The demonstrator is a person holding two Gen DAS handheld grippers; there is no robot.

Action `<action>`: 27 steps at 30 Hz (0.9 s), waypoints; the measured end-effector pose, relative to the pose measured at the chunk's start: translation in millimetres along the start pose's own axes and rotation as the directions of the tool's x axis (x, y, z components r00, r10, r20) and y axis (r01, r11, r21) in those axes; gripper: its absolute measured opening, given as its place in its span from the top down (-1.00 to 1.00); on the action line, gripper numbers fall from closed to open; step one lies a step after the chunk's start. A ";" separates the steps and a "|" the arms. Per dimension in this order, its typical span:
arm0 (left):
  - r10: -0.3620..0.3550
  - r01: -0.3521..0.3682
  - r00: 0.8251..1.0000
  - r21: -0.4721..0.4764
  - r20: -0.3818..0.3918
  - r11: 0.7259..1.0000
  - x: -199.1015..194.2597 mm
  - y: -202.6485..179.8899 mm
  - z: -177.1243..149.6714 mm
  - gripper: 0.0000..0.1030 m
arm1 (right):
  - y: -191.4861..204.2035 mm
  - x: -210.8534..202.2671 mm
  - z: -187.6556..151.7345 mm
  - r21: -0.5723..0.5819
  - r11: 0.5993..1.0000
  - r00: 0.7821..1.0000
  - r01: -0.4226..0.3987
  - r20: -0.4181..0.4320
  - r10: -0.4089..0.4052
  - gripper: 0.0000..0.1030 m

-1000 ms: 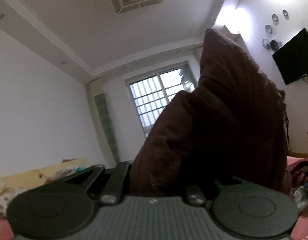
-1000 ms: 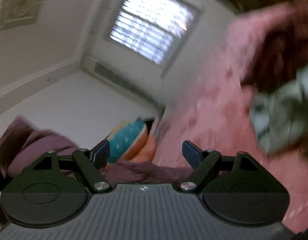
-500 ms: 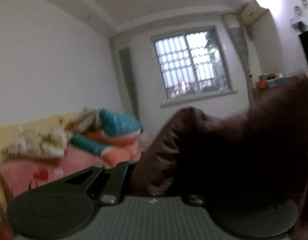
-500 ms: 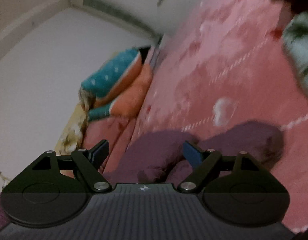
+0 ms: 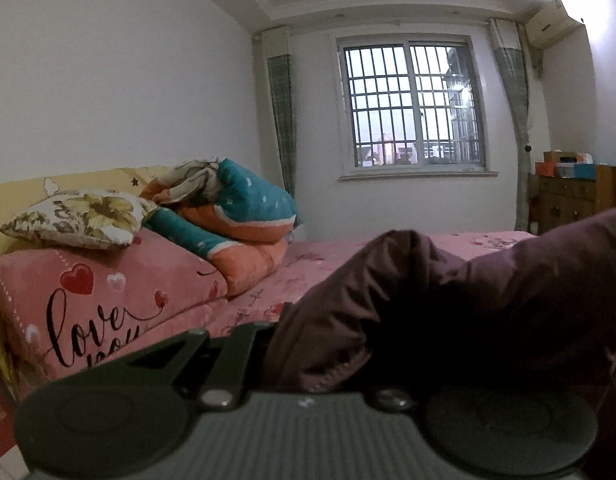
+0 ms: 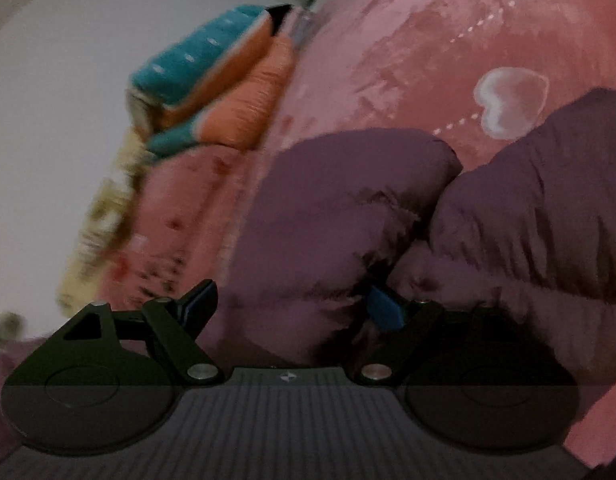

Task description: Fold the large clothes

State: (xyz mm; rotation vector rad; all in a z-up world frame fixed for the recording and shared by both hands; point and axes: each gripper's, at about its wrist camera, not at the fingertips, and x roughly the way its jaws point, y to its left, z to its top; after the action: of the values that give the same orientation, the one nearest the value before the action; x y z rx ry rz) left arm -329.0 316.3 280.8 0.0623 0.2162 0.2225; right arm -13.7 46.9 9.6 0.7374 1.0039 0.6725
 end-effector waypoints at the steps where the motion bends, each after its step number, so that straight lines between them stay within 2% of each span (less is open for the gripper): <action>1: 0.000 0.000 1.000 -0.005 -0.002 1.000 -0.3 1.3 -2.0 0.87 | 0.2 -1.3 -1.5 -0.009 1.000 1.000 0.011 0.002 -0.011 -0.99; 2: 0.001 -0.001 1.000 -0.010 -0.004 1.000 -0.9 2.0 -3.3 0.88 | -0.5 -4.5 -4.1 -0.015 1.000 1.000 -0.002 0.013 0.002 -0.82; 3: 0.002 -0.002 1.000 -0.016 -0.005 1.000 -1.3 2.7 -4.1 0.88 | 0.0 -4.1 -6.4 -0.023 1.000 0.999 -0.020 0.028 0.021 -0.29; 4: 0.003 -0.003 1.000 -0.025 -0.008 1.000 -1.4 4.2 -4.5 0.88 | 0.2 -2.5 -7.7 -0.026 0.999 0.999 -0.027 0.036 0.028 0.01; 5: 0.001 -0.002 1.000 -0.036 -0.009 0.999 -2.0 5.2 -4.8 0.88 | -5.0 -6.1 -9.9 -0.015 0.999 0.998 -0.042 0.041 0.043 0.22; 8: -0.006 0.006 1.000 -0.042 -0.002 0.999 -5.2 4.5 -2.8 0.88 | -13.4 -15.1 -12.5 0.025 0.995 0.991 -0.095 0.092 0.092 0.50; 11: -0.015 0.015 1.000 -0.044 0.012 0.999 -6.3 2.2 2.8 0.88 | -9.8 -32.5 -7.5 -0.009 0.991 0.973 -0.135 0.190 0.135 0.60; 13: -0.022 0.023 0.999 -0.052 0.028 0.998 -5.7 -0.2 9.5 0.88 | -0.8 -63.7 -1.6 -0.045 0.986 0.950 -0.163 0.263 0.169 0.63; 15: -0.027 0.030 0.998 -0.051 0.049 0.998 -1.1 -4.7 19.2 0.88 | 8.5 -103.4 5.2 -0.078 0.980 0.917 -0.181 0.346 0.197 0.67; 18: -0.037 0.042 0.996 -0.049 0.082 0.998 15.1 -10.9 35.4 0.88 | 18.1 -173.3 13.1 -0.127 0.980 0.850 -0.155 0.488 0.198 0.68; 20: -0.042 0.046 0.994 -0.035 0.103 0.998 34.9 -16.7 48.4 0.88 | 21.9 -219.9 21.0 -0.151 0.982 0.786 -0.112 0.591 0.181 0.68; 24: -0.068 0.072 0.988 -0.020 0.136 0.997 102.4 -28.8 80.3 0.87 | 24.4 -305.3 43.3 -0.151 0.988 0.612 0.014 0.783 0.111 0.68; 26: -0.067 0.068 0.986 -0.002 0.151 0.998 146.9 -38.6 92.1 0.87 | 21.2 -334.9 56.1 -0.135 0.988 0.533 0.070 0.843 0.077 0.68; 27: -0.061 0.062 0.986 0.001 0.155 0.998 169.8 -43.8 95.7 0.87 | 18.8 -344.4 63.7 -0.121 0.988 0.500 0.099 0.864 0.055 0.69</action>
State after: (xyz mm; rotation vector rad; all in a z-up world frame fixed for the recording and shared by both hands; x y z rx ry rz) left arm -137.0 308.3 335.4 0.0692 0.0623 0.1554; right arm -91.0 -226.1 215.9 0.7857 -0.0030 0.2538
